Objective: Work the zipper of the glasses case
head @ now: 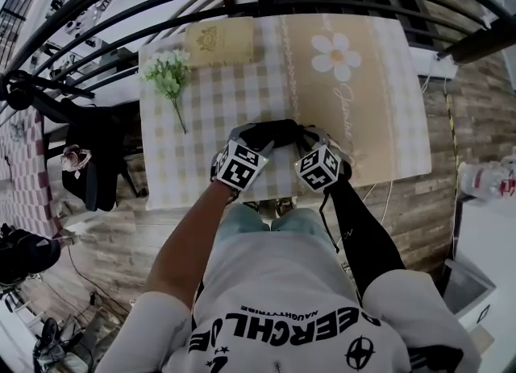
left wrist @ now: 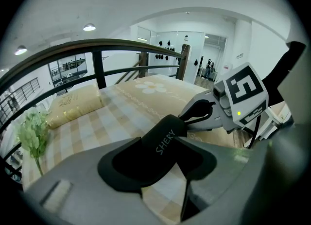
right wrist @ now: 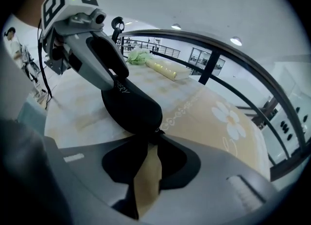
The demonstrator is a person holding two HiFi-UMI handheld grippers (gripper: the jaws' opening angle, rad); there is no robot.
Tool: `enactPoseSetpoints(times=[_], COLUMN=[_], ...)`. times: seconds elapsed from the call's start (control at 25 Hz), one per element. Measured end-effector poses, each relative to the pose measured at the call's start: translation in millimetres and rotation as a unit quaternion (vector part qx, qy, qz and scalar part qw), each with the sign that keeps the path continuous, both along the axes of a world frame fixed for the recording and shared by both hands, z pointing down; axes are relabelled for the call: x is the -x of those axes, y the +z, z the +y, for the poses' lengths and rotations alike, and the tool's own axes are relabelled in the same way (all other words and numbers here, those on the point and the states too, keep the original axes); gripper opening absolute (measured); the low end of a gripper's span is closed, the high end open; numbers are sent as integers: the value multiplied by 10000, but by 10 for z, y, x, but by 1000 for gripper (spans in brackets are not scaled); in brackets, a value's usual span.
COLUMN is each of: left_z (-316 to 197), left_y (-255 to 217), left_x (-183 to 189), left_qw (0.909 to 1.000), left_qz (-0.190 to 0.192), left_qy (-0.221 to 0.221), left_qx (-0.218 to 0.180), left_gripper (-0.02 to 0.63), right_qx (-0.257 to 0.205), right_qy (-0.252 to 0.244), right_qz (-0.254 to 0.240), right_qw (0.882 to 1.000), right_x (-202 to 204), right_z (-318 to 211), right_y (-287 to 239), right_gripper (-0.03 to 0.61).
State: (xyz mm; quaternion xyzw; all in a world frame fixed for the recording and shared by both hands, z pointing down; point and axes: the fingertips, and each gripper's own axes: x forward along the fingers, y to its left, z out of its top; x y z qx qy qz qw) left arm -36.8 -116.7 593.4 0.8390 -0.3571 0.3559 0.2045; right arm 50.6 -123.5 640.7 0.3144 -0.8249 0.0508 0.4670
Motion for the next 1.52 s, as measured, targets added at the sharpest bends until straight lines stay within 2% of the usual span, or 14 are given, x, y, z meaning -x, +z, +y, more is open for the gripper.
enactPoseSetpoints(times=[0.24, 0.36, 0.52, 0.6, 0.72, 0.84, 1.12, 1.2, 1.36, 1.52], left_z=[-15, -21, -19, -13, -18, -16, 5, 9, 6, 7], left_y=[-8, -6, -12, -1, -1, -20, -6, -7, -2, -8], left_x=[23, 9, 7, 5, 5, 4, -2, -2, 8, -1], left_qw=[10000, 10000, 10000, 10000, 10000, 10000, 10000, 9999, 9999, 9997], left_qz=[0, -7, 3, 17, 26, 23, 47, 64, 111, 157], left_qy=[-49, -50, -50, -40, 4, 40, 86, 102, 121, 174], left_qx=[27, -1, 0, 6, -34, -40, 8, -22, -46, -56], left_gripper=[319, 319, 319, 319, 319, 319, 321, 320, 319, 319], right_qx=[-625, -490, -197, -129, -233, -410, -688, -617, -272, -54], right_qy=[-285, -245, -100, -83, -252, -417, -310, -133, 115, 6], right_qz=[160, -25, -321, -317, 35, 598, 1352, 1283, 843, 751], right_qw=[9975, 9985, 9992, 9994, 9994, 9965, 9879, 9897, 9960, 9972], right_x=[45, 0, -20, -27, -25, -34, -82, -90, -76, -73], right_z=[-22, -31, -9, 2, 18, 35, 83, 103, 98, 151], right_y=[12, -20, -47, -61, -65, -58, -92, -99, -94, -93], right_gripper=[60, 29, 28, 28, 28, 29, 28, 29, 29, 29])
